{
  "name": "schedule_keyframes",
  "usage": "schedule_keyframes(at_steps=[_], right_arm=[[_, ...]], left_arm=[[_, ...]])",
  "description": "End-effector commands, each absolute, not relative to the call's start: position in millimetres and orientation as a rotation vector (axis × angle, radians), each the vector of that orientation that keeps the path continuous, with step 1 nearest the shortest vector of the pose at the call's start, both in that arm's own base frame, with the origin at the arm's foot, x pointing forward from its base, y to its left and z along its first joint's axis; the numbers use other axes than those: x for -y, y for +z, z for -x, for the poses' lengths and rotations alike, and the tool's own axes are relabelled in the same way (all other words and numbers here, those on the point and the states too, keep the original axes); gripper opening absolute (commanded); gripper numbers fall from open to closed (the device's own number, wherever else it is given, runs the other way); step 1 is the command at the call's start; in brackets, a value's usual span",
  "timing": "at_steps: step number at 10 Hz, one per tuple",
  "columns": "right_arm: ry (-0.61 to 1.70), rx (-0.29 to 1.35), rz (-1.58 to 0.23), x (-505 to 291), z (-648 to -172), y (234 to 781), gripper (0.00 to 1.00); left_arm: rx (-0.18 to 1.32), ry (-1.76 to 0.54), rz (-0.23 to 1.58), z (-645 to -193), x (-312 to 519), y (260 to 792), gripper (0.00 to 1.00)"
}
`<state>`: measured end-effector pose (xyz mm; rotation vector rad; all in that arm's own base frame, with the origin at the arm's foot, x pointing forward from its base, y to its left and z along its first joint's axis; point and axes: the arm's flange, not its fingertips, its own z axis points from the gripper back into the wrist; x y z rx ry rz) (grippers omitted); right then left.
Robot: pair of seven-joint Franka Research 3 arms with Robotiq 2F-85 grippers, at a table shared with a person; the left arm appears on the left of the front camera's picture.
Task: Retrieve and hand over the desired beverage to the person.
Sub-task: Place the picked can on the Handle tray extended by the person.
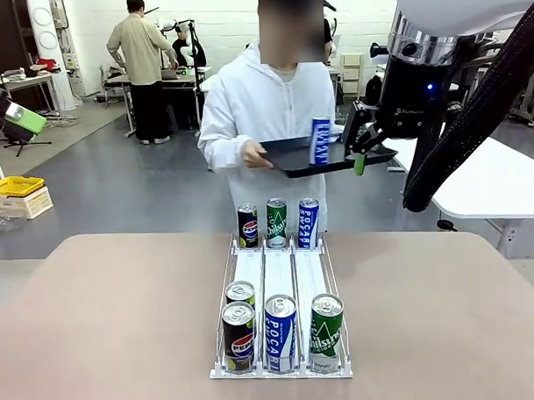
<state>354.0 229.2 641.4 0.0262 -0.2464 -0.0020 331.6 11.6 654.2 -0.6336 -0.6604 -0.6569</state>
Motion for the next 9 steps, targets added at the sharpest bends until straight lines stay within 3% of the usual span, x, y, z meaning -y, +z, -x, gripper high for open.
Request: schedule_keyframes(at_steps=[1, 9], right_arm=[[0.007, 0.244, -0.024, -228.4, -355.0, 642.5, 1.00], [0.007, 0.244, -0.024, -228.4, -355.0, 642.5, 1.00]], left_arm=[[0.677, -0.677, 0.647, -332.6, -13.1, 653.8, 1.00], [0.677, -0.677, 0.647, -332.6, -13.1, 653.8, 1.00]])
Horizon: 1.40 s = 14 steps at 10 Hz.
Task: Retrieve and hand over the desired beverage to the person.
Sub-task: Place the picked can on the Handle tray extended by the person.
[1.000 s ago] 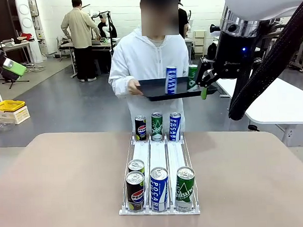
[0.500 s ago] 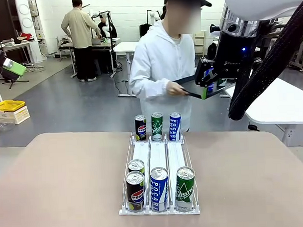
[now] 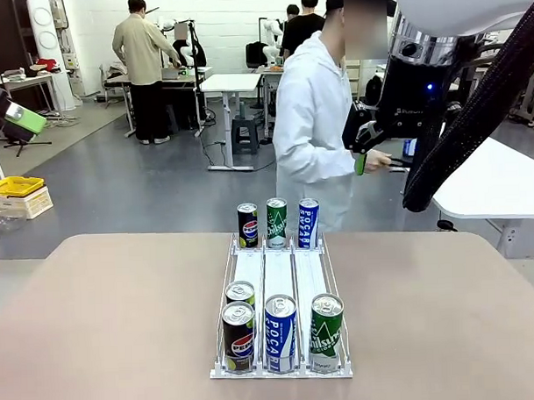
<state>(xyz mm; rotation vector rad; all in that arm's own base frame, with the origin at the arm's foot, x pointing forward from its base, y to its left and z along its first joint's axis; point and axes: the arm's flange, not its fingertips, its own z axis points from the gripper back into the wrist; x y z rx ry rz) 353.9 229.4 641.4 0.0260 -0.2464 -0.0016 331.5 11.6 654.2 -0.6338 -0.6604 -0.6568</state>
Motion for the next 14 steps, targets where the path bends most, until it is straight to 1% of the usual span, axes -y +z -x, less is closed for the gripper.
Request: schedule_keyframes(at_steps=[1, 4, 5, 7, 9, 10, 11, 13, 14], right_arm=[[0.007, 0.244, -0.024, -228.4, -355.0, 642.5, 1.00], [-0.002, 0.246, -0.026, -229.4, -353.9, 641.4, 1.00], [0.140, 0.350, -0.131, -207.8, -341.1, 658.3, 1.00], [0.307, 0.493, -0.331, -156.8, -322.5, 679.8, 1.00], [0.477, 0.581, -0.572, -86.5, -317.6, 676.5, 1.00], [0.523, 0.621, -0.638, -55.4, -317.9, 668.3, 1.00], [0.472, 0.661, -0.671, -25.6, -314.4, 657.5, 1.00], [0.467, 0.746, -0.712, 19.4, -285.9, 643.5, 1.00], [0.444, 0.776, -0.704, 31.5, -272.2, 641.9, 1.00]], left_arm=[[0.677, -0.677, 0.647, -332.6, -13.1, 653.8, 1.00], [0.677, -0.677, 0.647, -332.6, -13.1, 653.8, 1.00], [0.677, -0.677, 0.647, -332.6, -13.1, 653.8, 1.00], [0.677, -0.677, 0.647, -332.6, -13.1, 653.8, 1.00], [0.677, -0.677, 0.647, -332.6, -13.1, 653.8, 1.00], [0.677, -0.677, 0.647, -332.6, -13.1, 653.8, 1.00], [0.677, -0.677, 0.647, -332.6, -13.1, 653.8, 1.00], [0.677, -0.677, 0.647, -332.6, -13.1, 653.8, 1.00], [0.677, -0.677, 0.647, -332.6, -13.1, 653.8, 1.00]])
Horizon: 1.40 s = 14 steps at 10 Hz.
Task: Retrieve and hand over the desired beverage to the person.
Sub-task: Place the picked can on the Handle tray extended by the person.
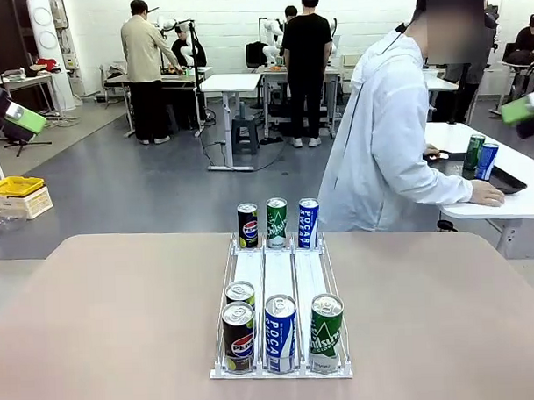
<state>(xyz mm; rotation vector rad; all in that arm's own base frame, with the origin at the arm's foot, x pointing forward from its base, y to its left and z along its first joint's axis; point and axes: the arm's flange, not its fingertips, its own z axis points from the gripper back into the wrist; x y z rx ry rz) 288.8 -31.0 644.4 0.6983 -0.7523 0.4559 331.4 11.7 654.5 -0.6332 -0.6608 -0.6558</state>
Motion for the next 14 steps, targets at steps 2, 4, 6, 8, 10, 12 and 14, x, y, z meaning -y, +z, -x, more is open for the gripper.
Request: schedule_keyframes(at_steps=[2, 4, 6, 8, 10, 12, 14], right_arm=[[0.395, 0.799, -0.664, 46.5, -256.4, 641.6, 1.00], [0.416, 0.793, -0.683, 52.3, -262.1, 647.6, 1.00], [0.416, 0.793, -0.683, 52.3, -262.1, 647.6, 1.00], [0.416, 0.793, -0.683, 52.3, -262.1, 647.6, 1.00], [0.416, 0.793, -0.683, 52.3, -262.1, 647.6, 1.00], [0.416, 0.793, -0.683, 52.3, -262.1, 647.6, 1.00], [0.416, 0.793, -0.683, 52.3, -262.1, 647.6, 1.00]], left_arm=[[0.677, -0.677, 0.647, -332.6, -13.1, 653.8, 1.00], [0.677, -0.677, 0.647, -332.6, -13.1, 653.8, 1.00], [0.677, -0.677, 0.647, -332.6, -13.1, 653.8, 1.00], [0.677, -0.677, 0.647, -332.6, -13.1, 653.8, 1.00], [0.677, -0.677, 0.647, -332.6, -13.1, 653.8, 1.00], [0.677, -0.677, 0.647, -332.6, -13.1, 653.8, 1.00], [0.677, -0.677, 0.647, -332.6, -13.1, 653.8, 1.00]])
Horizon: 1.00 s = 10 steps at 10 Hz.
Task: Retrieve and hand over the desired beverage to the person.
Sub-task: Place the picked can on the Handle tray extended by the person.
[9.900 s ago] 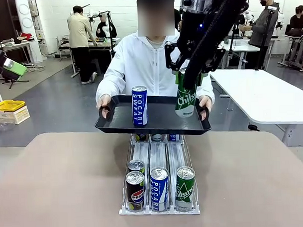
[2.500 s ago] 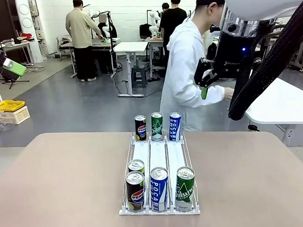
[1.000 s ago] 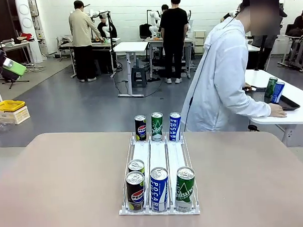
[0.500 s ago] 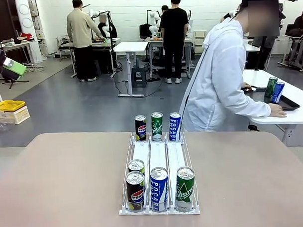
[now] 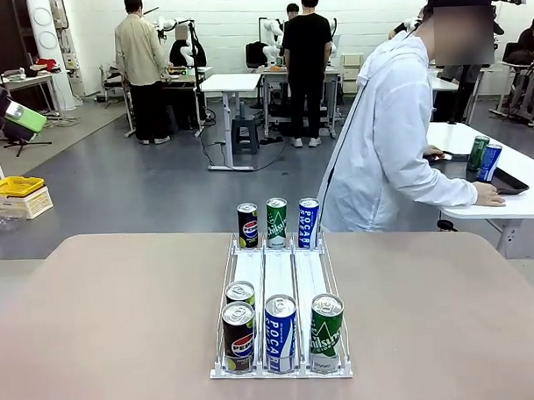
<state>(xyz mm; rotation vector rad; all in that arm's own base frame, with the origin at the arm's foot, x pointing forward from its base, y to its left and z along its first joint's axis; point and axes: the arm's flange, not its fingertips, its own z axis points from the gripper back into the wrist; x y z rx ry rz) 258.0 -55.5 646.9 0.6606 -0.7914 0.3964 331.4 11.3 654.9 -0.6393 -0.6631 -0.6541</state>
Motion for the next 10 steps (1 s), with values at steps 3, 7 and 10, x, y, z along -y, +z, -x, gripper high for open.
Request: schedule_keyframes(at_steps=[3, 7, 10], right_arm=[[0.416, 0.793, -0.683, 52.3, -262.1, 647.6, 1.00], [0.416, 0.793, -0.683, 52.3, -262.1, 647.6, 1.00], [0.416, 0.793, -0.683, 52.3, -262.1, 647.6, 1.00]], left_arm=[[0.677, -0.677, 0.647, -332.6, -13.1, 653.8, 1.00], [0.677, -0.677, 0.647, -332.6, -13.1, 653.8, 1.00], [0.677, -0.677, 0.647, -332.6, -13.1, 653.8, 1.00]])
